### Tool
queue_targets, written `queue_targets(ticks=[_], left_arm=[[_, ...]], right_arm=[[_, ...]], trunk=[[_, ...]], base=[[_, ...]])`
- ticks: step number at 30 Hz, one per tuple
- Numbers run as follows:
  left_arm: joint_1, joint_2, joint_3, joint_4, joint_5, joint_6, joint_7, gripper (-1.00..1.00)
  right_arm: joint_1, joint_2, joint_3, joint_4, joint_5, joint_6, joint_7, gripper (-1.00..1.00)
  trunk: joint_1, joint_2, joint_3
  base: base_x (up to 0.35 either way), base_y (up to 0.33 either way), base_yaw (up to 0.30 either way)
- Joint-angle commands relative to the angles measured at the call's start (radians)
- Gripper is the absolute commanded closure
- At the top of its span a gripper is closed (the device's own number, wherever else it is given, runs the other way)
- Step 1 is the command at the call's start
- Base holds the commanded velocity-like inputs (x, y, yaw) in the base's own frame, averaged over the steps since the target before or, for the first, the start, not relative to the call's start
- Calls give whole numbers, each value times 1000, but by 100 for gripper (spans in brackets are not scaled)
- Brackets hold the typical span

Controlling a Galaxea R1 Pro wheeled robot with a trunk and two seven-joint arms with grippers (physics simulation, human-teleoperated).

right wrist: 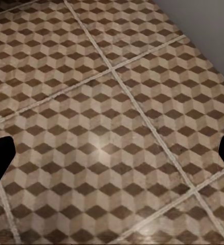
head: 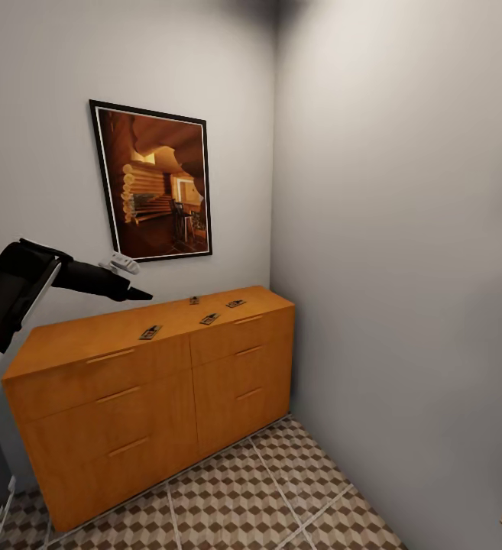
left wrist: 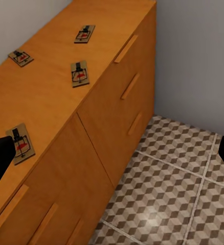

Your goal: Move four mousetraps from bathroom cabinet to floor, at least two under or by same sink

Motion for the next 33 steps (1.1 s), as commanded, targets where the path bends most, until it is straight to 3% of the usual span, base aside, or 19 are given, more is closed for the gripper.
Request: queue_targets(ticks=[1, 10, 33], left_arm=[[-1, 1, -1, -1, -4, 6, -6, -100], [-1, -1, -1, -1, -4, 6, -6, -100], [-1, -1, -1, -1, -4, 5, -6, -100]], right_arm=[[-1, 0, 0, 44, 0, -4, 0, -100], [-1, 2, -1, 138, -7, -1, 1, -100], [0, 0, -5, 234, -10, 7, -2, -100]], trunk=[[0, -1, -1], [0, -1, -1], [0, -1, -1]], base=[[0, 0, 0], [0, 0, 0], [0, 0, 0]])
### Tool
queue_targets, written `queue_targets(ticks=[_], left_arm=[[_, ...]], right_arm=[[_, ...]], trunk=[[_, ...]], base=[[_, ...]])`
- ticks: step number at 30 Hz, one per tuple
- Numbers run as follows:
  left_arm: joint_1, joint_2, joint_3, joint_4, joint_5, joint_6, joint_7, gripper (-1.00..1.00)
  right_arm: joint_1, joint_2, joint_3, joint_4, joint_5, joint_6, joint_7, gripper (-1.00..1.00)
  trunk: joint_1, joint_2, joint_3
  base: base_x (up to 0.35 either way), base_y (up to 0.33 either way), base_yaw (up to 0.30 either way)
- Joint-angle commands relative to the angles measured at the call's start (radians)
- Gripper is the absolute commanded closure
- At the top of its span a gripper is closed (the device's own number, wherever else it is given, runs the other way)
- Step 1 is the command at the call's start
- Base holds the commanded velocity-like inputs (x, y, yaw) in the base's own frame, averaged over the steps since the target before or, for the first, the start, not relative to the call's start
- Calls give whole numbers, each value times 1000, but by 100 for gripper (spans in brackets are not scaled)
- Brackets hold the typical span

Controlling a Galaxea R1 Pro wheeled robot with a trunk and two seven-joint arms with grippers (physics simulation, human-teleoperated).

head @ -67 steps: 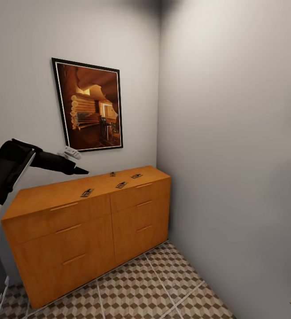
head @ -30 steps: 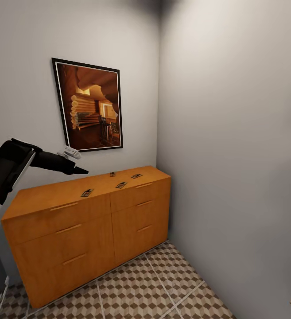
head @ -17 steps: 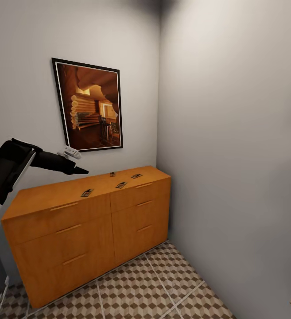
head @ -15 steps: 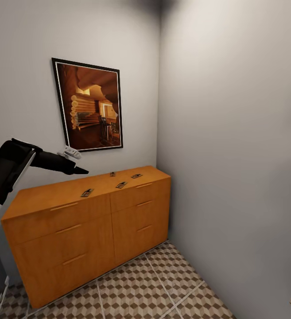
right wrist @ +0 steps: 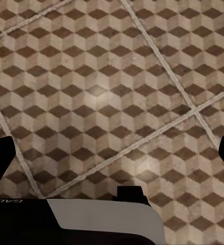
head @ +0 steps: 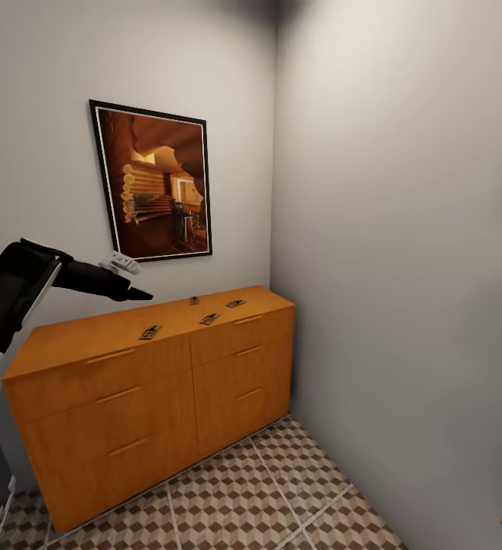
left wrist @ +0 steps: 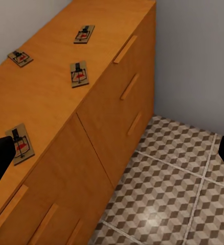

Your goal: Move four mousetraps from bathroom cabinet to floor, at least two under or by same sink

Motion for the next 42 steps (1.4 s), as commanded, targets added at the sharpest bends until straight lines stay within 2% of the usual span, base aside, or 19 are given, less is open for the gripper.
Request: queue_targets(ticks=[1, 21, 42], left_arm=[[-1, 1, -1, 0, -4, 6, -6, -100], [-1, 1, -3, 7, -3, 4, -6, -100], [1, -7, -4, 6, -3, 4, -6, -100]], right_arm=[[-1, 0, 0, 1, 0, -3, -1, -100], [-1, 1, 0, 4, -1, -4, -1, -100], [-1, 3, 1, 5, -2, -5, 2, -100]], trunk=[[0, -1, -1], [0, -1, -1], [0, -1, -1]], base=[[0, 0, 0], [7, 0, 0], [145, -83, 0]])
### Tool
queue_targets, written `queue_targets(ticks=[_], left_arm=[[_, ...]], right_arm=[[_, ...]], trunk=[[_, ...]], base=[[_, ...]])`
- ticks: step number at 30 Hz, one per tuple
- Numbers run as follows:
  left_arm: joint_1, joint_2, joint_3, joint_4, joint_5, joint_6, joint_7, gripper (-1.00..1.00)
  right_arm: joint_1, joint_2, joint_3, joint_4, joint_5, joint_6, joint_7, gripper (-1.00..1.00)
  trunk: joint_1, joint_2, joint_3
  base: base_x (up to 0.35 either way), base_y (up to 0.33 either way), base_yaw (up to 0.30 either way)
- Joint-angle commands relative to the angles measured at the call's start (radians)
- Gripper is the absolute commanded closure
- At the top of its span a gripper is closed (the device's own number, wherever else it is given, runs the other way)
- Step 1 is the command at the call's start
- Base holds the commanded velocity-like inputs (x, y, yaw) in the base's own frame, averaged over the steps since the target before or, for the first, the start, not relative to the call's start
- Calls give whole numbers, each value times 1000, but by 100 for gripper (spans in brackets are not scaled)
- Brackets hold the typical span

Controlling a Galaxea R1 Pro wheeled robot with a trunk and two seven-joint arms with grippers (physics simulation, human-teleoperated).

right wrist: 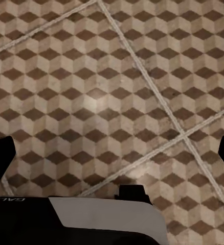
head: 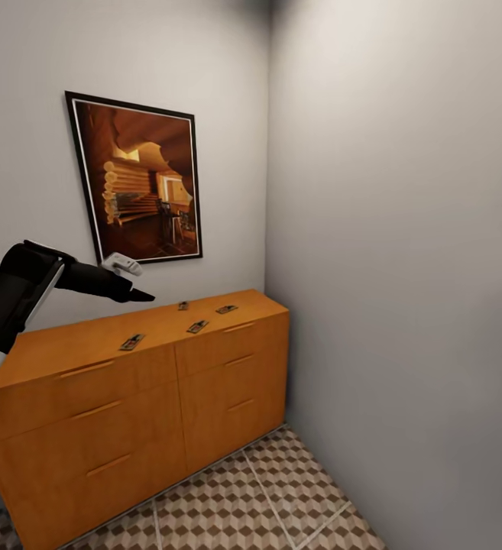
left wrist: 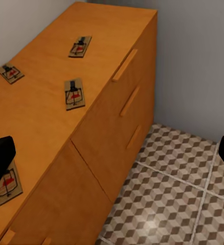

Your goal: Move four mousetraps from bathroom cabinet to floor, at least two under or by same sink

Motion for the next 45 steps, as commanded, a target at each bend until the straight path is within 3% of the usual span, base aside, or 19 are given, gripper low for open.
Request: queue_targets(ticks=[1, 16, 45], left_arm=[[-1, -1, -1, 0, -4, 6, -6, -100], [4, -11, -3, 7, -4, 4, -6, -100], [40, -59, -10, 75, -4, 1, -8, -100]], right_arm=[[-1, 0, 0, 1, -1, -3, 0, -100], [-1, 0, 0, 1, -1, -3, -2, -100], [-1, 0, 0, 1, -1, -3, -2, -100]], trunk=[[0, -1, -1], [0, -1, -1], [0, -1, -1]], base=[[127, -60, 0], [38, -15, 0], [0, 0, 0]])
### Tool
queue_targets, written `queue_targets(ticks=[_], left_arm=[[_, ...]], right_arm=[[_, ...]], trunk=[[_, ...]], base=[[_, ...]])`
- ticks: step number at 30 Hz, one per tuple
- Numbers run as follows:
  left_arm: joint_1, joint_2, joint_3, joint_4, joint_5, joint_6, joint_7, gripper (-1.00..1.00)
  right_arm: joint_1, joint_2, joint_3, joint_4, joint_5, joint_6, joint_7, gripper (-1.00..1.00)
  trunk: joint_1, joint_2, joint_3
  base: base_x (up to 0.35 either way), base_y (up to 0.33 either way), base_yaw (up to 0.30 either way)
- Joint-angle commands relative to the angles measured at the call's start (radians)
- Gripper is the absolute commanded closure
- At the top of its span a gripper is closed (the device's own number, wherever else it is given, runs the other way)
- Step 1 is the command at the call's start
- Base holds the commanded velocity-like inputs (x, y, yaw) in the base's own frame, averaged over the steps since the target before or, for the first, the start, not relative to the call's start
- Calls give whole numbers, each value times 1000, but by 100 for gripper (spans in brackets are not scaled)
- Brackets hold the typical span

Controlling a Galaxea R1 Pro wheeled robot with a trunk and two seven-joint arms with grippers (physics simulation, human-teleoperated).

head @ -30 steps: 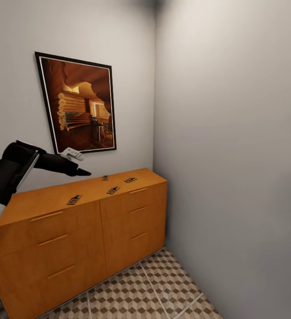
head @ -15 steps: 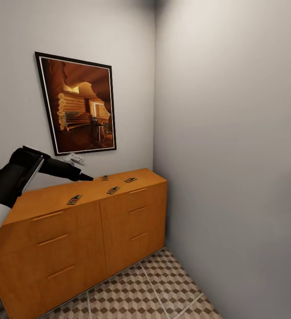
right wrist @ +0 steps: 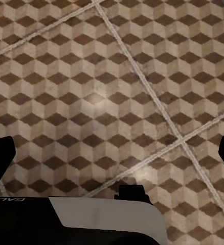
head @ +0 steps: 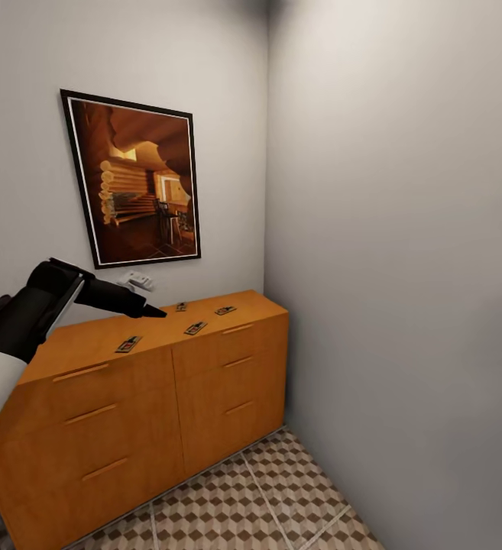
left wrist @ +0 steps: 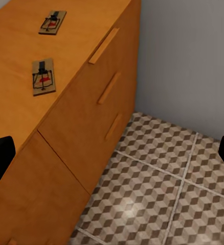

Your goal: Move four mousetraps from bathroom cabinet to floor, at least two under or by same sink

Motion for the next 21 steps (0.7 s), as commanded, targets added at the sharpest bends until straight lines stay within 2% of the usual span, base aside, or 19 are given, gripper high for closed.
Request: queue_targets(ticks=[1, 14, 21], left_arm=[[-1, 0, -1, 0, -4, 5, -7, -100], [1, -23, -21, 12, -4, 5, -8, -100], [1, -44, -26, 26, -3, 5, -8, -100]], right_arm=[[-1, 1, 0, 1, -1, -3, -1, -100], [-1, 2, 0, 1, -1, -3, -1, -100], [-1, 2, 0, 1, -1, -3, -1, -100]], trunk=[[0, -1, -1], [0, -1, -1], [0, -1, -1]], base=[[0, 0, 0], [0, 0, 0], [0, 0, 0]])
